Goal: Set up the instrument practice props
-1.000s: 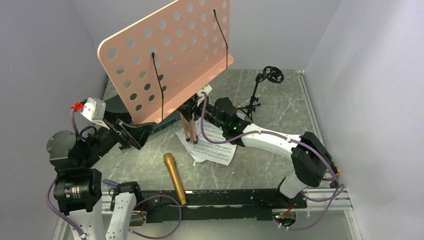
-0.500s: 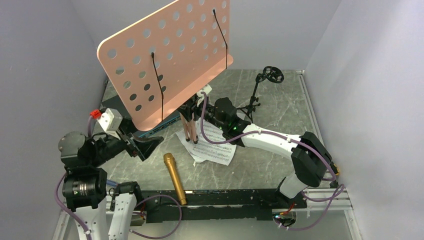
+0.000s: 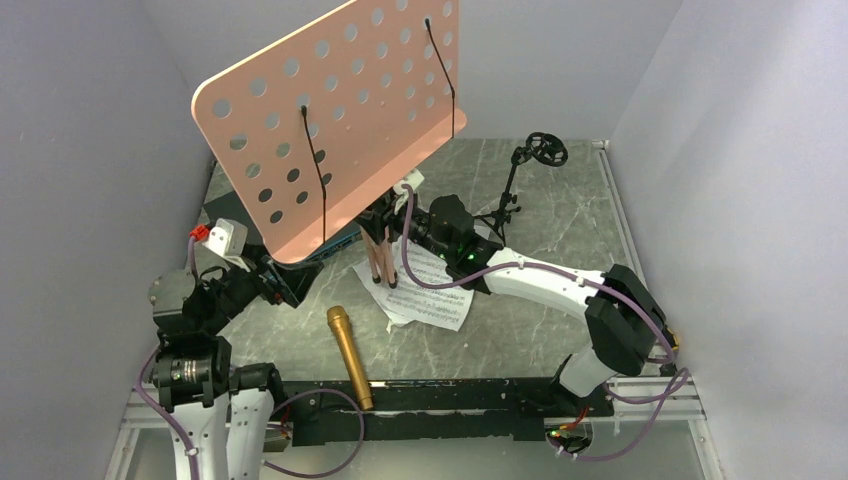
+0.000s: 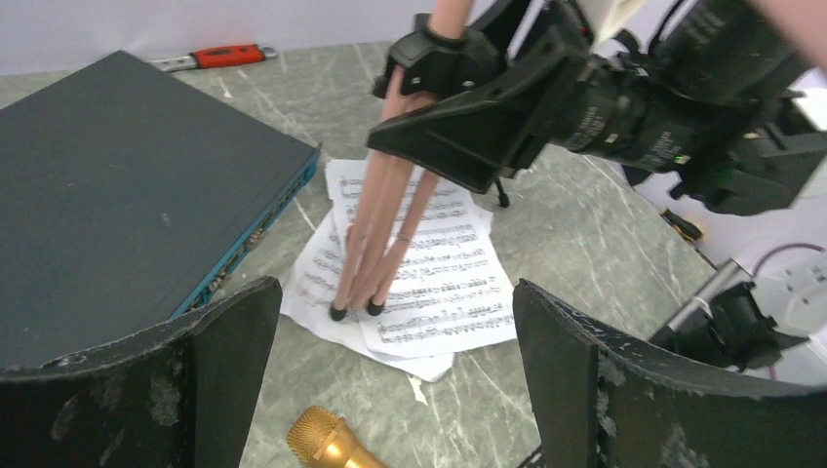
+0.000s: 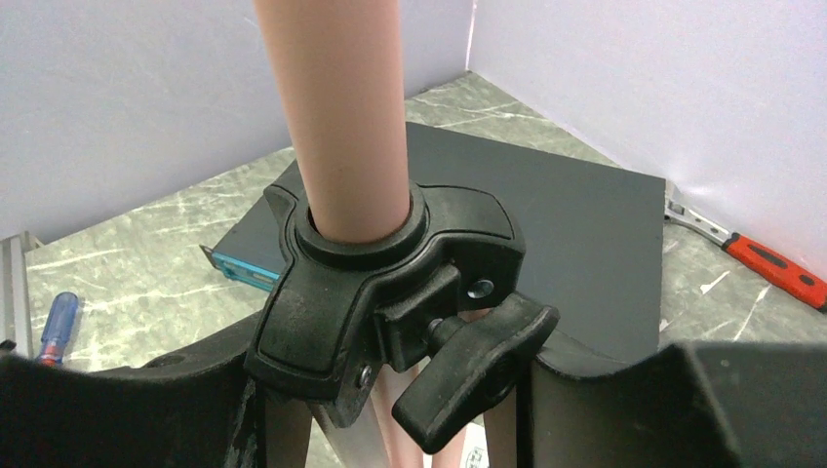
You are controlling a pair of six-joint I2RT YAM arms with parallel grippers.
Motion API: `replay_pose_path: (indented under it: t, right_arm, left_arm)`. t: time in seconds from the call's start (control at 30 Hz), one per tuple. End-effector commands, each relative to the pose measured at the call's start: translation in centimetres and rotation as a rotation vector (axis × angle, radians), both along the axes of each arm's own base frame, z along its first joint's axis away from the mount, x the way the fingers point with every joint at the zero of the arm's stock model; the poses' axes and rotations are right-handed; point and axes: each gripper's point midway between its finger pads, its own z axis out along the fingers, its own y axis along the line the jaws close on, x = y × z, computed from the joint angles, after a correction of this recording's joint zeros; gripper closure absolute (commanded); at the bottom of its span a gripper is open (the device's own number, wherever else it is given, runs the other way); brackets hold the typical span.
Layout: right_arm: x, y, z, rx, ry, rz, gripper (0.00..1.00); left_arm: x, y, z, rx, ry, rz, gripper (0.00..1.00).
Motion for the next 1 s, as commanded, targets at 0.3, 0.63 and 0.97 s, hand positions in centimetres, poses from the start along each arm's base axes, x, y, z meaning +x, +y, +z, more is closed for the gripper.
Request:
replay_pose_path:
  t: [0.3, 0.63, 0.97]
  right_arm:
    - [-1.0, -1.6, 6.9, 0.094, -0.147, -0.007, 1.0]
    - [-1.7, -2.1, 6.4, 0.112, -0.144, -0.003, 1.0]
    - [-2.1, -2.4, 5.0, 0.092, -0.117, 0.0, 1.0]
  left_arm:
    - [4.3, 1.4, -1.5, -0.108, -0.089, 0.1, 0.06]
    - [6.8, -0.2, -1.0, -0.23, -0.101, -0.049, 0.11]
    - [6.1, -1.8, 1.9, -0.21, -0.242, -0.186, 0.11]
